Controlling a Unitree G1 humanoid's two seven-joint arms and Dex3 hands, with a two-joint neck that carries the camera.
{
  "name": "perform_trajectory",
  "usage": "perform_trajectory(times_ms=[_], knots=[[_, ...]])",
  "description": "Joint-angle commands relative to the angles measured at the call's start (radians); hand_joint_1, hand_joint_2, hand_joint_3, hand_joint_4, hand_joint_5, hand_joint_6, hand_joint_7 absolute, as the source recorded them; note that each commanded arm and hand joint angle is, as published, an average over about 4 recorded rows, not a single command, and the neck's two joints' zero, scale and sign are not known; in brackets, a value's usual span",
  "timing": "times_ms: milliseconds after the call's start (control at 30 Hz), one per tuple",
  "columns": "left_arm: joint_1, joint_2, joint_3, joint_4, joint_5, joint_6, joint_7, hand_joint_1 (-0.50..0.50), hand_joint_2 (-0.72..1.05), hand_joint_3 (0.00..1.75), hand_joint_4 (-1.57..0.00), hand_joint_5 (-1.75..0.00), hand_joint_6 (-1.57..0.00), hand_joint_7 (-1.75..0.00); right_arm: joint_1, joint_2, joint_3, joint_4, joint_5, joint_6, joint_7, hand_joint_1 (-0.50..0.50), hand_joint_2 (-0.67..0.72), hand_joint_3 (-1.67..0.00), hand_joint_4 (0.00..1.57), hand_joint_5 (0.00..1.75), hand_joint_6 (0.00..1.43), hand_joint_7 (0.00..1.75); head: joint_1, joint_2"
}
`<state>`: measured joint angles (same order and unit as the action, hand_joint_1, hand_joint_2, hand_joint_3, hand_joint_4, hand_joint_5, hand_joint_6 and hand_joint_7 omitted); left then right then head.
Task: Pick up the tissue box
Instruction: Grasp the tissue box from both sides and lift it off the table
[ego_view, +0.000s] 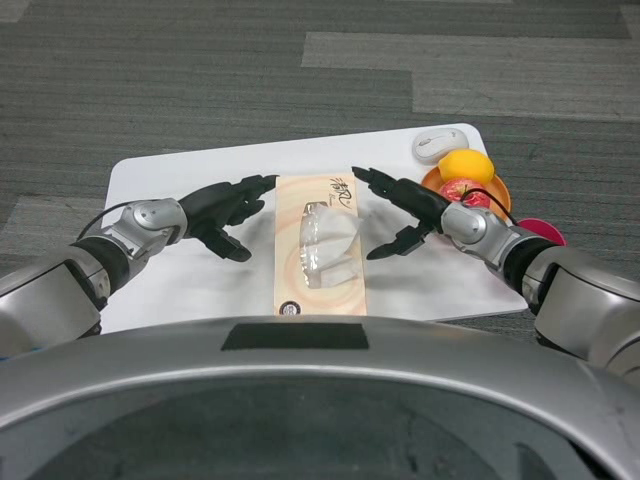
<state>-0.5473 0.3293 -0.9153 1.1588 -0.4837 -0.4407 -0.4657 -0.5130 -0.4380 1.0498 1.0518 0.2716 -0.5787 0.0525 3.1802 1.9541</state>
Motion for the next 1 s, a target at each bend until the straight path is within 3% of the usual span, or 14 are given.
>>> perform_trajectory(times_ms=[33, 567, 1000], knots=[[-0.016, -0.003, -0.038, -0.018, -0.02, 0.008, -0.031, 0.5, 1.05, 0.17, -0.04, 0.0, 0.0, 0.0, -0.015, 0.014, 0.012, -0.024, -0.004, -0.004, 0.012, -0.46, -0.54, -0.4, 0.01, 0.19, 0.0, 0.0, -0.001, 0.001], [-0.017, -0.041, -0.002, 0.006, -0.129, 0.002, 0.005, 0.5, 1.05, 0.17, -0.04, 0.0, 0.0, 0.0, -0.048, 0.032, 0.042, -0.006, 0.001, -0.001, 0.01, -0.46, -0.54, -0.32, 0.0, 0.19, 0.0, 0.0, 0.005, 0.019], [-0.02, -0.078, 0.122, 0.028, -0.137, 0.0, 0.049, 0.5, 1.05, 0.17, -0.04, 0.0, 0.0, 0.0, -0.108, 0.08, 0.045, 0.054, 0.001, -0.001, -0.036, -0.46, -0.54, -0.32, 0.0, 0.19, 0.0, 0.0, 0.01, 0.042]])
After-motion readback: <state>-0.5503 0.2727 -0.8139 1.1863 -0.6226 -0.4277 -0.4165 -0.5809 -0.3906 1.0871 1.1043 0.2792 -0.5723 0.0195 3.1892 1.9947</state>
